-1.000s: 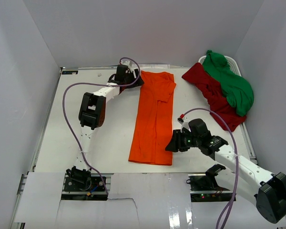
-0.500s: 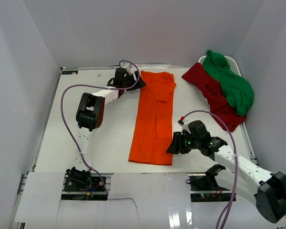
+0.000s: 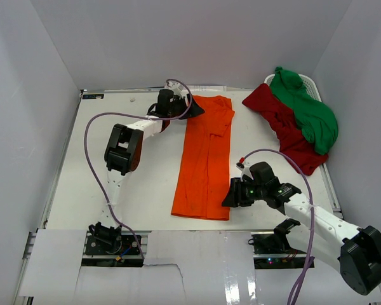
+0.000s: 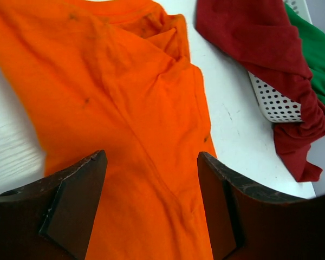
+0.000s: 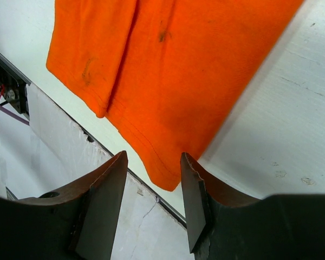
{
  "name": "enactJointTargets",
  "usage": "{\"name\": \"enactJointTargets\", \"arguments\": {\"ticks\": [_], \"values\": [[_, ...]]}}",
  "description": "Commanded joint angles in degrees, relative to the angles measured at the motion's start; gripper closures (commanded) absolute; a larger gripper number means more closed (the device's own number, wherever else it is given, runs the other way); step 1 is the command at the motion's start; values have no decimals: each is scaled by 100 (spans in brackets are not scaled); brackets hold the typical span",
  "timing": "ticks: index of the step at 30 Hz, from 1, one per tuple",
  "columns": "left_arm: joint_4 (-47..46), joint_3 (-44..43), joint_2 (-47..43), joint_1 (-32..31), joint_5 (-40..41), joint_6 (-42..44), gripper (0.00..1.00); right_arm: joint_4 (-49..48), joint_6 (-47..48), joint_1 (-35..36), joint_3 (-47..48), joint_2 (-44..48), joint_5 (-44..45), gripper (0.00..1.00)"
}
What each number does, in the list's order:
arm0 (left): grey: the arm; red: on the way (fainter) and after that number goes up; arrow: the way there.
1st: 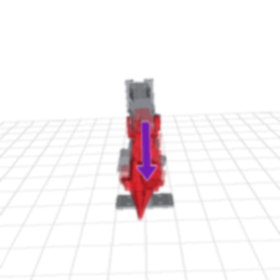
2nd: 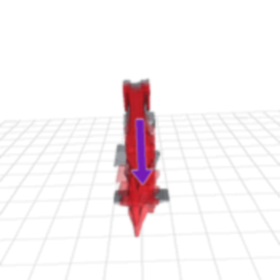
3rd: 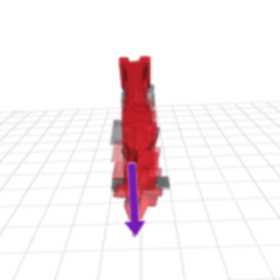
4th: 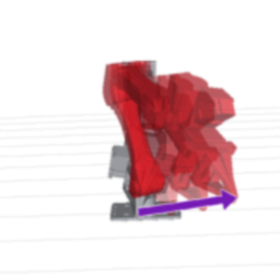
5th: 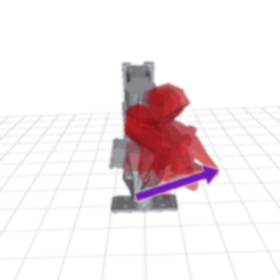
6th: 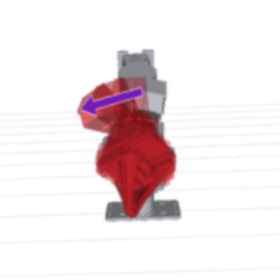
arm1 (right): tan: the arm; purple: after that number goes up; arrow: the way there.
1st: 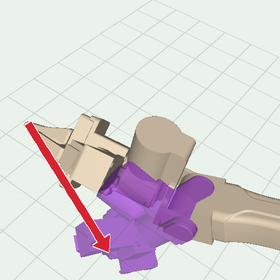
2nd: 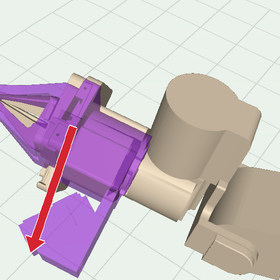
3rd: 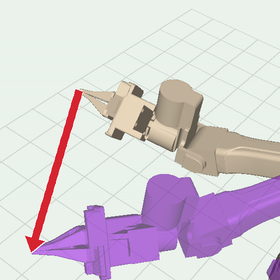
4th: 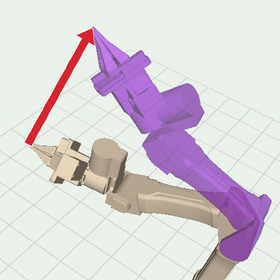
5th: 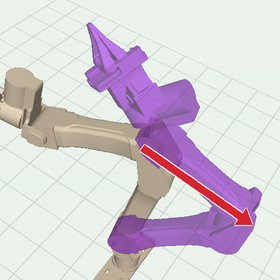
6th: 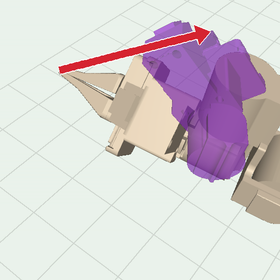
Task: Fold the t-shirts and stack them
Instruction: Rotate the tshirt 90 degrees
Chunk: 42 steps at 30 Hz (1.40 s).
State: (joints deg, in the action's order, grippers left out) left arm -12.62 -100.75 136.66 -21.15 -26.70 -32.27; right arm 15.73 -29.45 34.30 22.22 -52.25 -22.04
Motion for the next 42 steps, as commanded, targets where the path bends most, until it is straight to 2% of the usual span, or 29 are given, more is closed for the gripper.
{"name": "enactJointTargets", "arguments": {"ticks": [1, 6, 9, 10, 16, 23, 26, 33, 36, 39, 42], "values": [[-127, -322, 96, -65, -389, -95, 22, -184, 18, 32, 2, -5, -98, 50], [40, -560, 396, -100, -293, -78, 22, -123, 10, 33, 2, 83, -63, 50], [295, -691, 501, -144, 137, 98, 22, -70, 18, 32, 28, 118, -46, 50], [452, -796, 545, -162, 513, 168, 22, -52, 18, 32, 37, 118, -37, 50], [1217, -1420, 967, -223, 1165, 494, 22, 0, 62, 33, 151, 127, -11, 49], [1666, -1553, 1091, -188, 2115, 512, 21, 53, 80, 32, 248, 75, -2, 49], [1737, -1518, 1117, -118, 2274, 415, 21, 36, 80, 33, 248, 31, -19, 49], [1711, -1202, 1030, -12, 2476, 283, 21, -61, 71, 33, 257, -66, -2, 50], [1640, -1175, 933, -12, 2275, 231, 20, -113, 80, 32, 283, -171, 33, 49], [1587, -1376, 697, -38, 1634, -156, 18, -254, 176, 41, 336, -312, 261, 50], [1630, -1796, 275, -284, 1597, -114, 13, -403, 378, 33, 616, -470, 534, 50]]}}
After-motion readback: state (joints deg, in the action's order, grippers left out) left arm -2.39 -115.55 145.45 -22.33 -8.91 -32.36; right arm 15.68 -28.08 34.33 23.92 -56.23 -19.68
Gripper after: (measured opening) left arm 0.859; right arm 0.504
